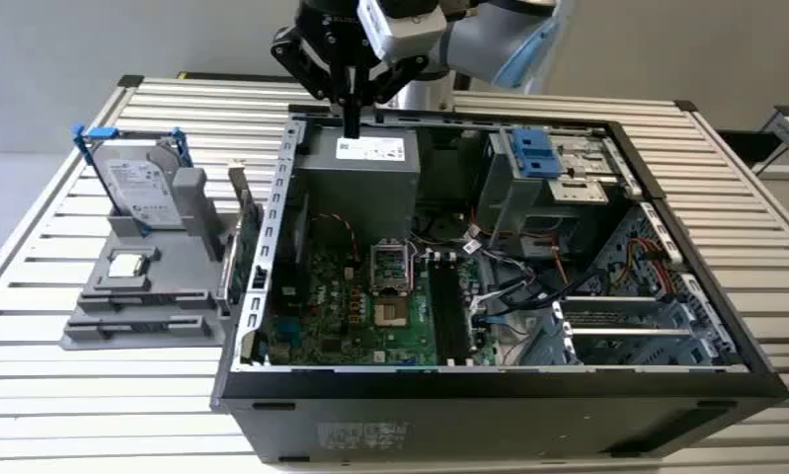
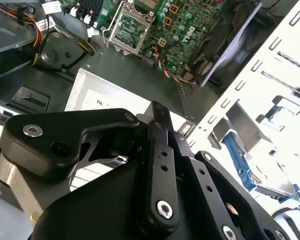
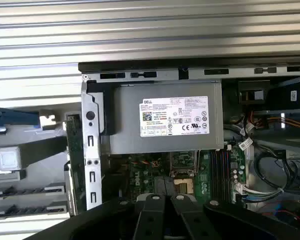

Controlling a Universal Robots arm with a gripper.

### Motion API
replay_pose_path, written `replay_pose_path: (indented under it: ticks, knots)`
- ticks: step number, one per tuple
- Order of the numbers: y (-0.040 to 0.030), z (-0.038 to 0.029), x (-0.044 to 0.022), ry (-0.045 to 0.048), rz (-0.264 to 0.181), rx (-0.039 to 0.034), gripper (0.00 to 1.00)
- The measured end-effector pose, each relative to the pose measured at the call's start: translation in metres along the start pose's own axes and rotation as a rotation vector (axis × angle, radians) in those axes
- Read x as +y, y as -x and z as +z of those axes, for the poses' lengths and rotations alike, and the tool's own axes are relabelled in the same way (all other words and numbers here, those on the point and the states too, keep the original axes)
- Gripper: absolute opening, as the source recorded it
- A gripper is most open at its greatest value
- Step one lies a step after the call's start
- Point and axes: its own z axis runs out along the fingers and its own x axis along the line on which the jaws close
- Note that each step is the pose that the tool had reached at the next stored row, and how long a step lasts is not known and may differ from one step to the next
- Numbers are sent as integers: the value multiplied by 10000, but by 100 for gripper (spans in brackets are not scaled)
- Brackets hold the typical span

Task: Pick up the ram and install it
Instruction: 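Reach for the ram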

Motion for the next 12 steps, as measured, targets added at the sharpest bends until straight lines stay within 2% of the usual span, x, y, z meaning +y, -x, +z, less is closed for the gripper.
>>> replay_pose_path:
  ticks: [12]
  knots:
    - [-33,-1,-3,-1,0,0,0]
